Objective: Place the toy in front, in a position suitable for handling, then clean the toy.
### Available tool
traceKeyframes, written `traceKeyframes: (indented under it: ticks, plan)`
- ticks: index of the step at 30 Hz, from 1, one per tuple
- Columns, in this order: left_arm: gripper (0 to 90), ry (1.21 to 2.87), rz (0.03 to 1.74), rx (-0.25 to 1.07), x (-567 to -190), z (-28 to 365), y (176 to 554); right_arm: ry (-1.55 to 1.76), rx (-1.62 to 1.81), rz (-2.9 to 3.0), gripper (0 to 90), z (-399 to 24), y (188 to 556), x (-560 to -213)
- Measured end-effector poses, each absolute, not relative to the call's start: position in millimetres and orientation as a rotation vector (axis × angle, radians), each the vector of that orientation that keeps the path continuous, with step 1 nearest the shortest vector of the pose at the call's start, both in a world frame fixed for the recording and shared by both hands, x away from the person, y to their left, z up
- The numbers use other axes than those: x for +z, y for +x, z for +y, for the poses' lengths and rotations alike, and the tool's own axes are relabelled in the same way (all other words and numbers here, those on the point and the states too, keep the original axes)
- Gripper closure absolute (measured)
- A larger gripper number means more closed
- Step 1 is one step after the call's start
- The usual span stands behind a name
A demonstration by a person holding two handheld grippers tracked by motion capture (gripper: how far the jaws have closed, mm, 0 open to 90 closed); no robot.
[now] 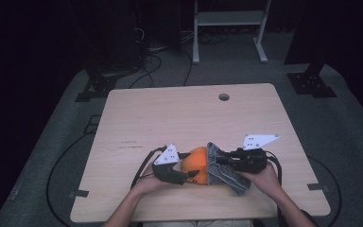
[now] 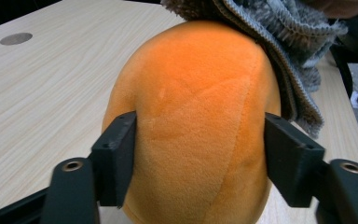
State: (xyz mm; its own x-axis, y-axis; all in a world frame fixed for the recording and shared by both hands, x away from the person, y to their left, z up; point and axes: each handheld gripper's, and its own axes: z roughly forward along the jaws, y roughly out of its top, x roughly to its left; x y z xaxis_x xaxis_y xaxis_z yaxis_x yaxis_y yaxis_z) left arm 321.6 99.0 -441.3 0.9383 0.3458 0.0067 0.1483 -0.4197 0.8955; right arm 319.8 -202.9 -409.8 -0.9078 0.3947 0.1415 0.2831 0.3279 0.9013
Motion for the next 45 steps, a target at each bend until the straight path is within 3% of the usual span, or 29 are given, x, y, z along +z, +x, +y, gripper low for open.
traceKeyframes:
  ticks: [4,13,20,32,37,39,45]
  plan:
    - [23.8,1.995,0.387,0.217,-441.4,97.4,323.8,0.655,1.645,2.471,78.0,-207.0,322.0,-411.8]
    - [28.2,2.002,0.406,0.245,-439.4,93.7,322.2,0.647,1.583,2.46,77.9,-219.1,311.8,-406.3]
    - [34.5,2.015,0.387,0.285,-439.1,92.0,321.2,0.471,1.528,2.492,78.0,-183.2,302.1,-399.2]
    - [34.6,1.996,0.387,0.277,-437.5,91.7,322.8,0.742,1.506,2.452,78.1,-242.9,312.5,-417.7]
    - [34.1,2.005,0.345,0.298,-434.4,80.7,319.7,0.606,1.628,2.409,78.0,-226.1,303.7,-393.9]
    - [31.2,2.01,0.325,0.298,-433.7,77.4,317.1,0.541,1.595,2.435,78.0,-212.1,306.4,-389.3]
    - [10.4,1.998,0.405,0.236,-434.5,89.2,324.9,0.596,1.597,2.454,78.1,-205.4,315.8,-406.6]
